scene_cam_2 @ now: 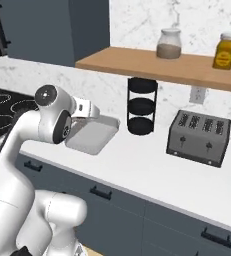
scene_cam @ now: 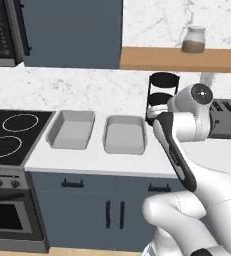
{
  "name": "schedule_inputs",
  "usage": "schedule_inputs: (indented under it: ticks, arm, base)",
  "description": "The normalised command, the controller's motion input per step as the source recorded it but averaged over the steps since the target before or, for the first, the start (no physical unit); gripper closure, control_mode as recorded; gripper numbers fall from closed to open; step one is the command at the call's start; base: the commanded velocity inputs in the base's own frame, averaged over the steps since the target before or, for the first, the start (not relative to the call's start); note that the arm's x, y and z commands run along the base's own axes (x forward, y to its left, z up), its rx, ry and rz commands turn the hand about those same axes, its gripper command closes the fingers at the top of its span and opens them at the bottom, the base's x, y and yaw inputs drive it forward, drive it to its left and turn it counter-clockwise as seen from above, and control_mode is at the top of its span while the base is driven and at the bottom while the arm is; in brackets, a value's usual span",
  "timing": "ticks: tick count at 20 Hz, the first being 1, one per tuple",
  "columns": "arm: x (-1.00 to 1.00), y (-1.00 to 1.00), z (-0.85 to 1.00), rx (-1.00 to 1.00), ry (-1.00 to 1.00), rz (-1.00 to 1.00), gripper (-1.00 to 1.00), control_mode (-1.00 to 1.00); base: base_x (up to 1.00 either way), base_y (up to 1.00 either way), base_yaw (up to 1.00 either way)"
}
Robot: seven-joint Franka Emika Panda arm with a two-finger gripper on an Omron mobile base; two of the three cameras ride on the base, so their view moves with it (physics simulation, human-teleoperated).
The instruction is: Place one garlic and one chicken drumstick in each tupperware on the nearby counter, to pack two identical lunches.
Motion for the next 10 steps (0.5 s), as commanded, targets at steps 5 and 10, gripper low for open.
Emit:
schedule_inputs:
  ticks: [5,10]
  arm:
    - [0.00,0.00,0.00,0.00,0.00,0.00,1.00,1.00]
    - [0.00,0.00,0.00,0.00,0.00,0.00,1.00,1.00]
  base:
    - [0.56,0.71,-0.22]
    - [0.21,0.24,-0.35]
